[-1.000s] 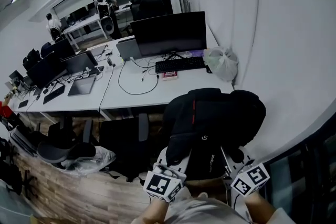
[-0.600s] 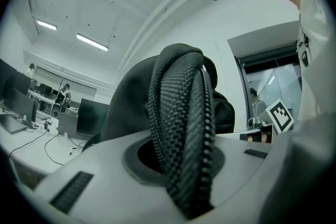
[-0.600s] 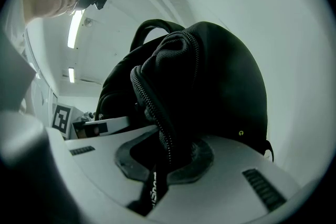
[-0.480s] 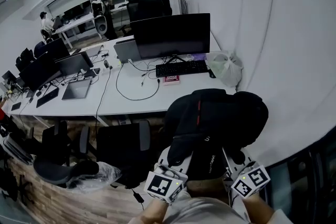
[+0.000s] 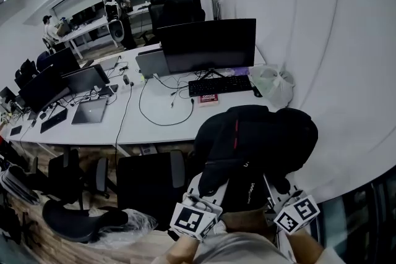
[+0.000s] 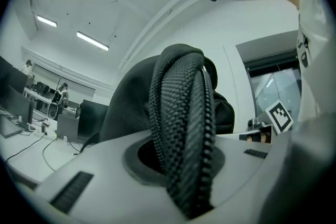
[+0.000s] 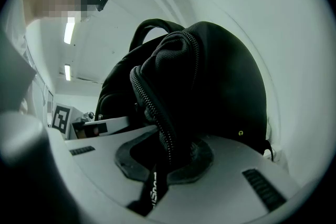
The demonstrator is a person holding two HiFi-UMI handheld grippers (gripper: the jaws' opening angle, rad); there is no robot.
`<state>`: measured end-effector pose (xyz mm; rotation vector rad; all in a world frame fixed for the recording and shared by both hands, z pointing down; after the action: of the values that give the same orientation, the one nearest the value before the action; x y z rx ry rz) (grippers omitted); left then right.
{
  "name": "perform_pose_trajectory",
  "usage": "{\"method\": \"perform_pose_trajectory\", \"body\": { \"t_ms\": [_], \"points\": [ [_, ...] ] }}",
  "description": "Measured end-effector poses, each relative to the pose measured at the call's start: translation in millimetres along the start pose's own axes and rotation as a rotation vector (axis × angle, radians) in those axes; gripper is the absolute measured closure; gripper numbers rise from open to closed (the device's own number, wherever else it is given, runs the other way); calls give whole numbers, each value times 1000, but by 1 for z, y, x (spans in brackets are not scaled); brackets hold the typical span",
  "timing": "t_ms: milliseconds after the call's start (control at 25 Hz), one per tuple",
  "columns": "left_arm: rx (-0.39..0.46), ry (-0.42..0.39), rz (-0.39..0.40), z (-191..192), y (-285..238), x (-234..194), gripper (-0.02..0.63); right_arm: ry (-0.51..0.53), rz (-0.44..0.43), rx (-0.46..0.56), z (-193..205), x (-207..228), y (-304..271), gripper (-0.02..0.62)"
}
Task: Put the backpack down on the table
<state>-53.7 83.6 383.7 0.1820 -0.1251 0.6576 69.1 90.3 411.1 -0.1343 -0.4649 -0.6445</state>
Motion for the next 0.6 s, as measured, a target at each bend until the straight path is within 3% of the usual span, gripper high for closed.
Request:
{"method": "perform_pose_trajectory", "body": {
  "t_ms": [600],
  "points": [
    [-3, 24, -24, 17, -1, -41, 558, 7, -10, -44, 12, -3, -44, 566]
  ]
}}
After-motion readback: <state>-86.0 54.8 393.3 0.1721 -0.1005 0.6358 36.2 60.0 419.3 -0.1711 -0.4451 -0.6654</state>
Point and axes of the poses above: the fingertips, and each gripper's own axes: y backward along the fingers, x to its right, z out of its underside, the point moved 1 cm from there along y, backward along the fingers, and after that the axes turned 14 degrees about -y, right-handed, at the moved point
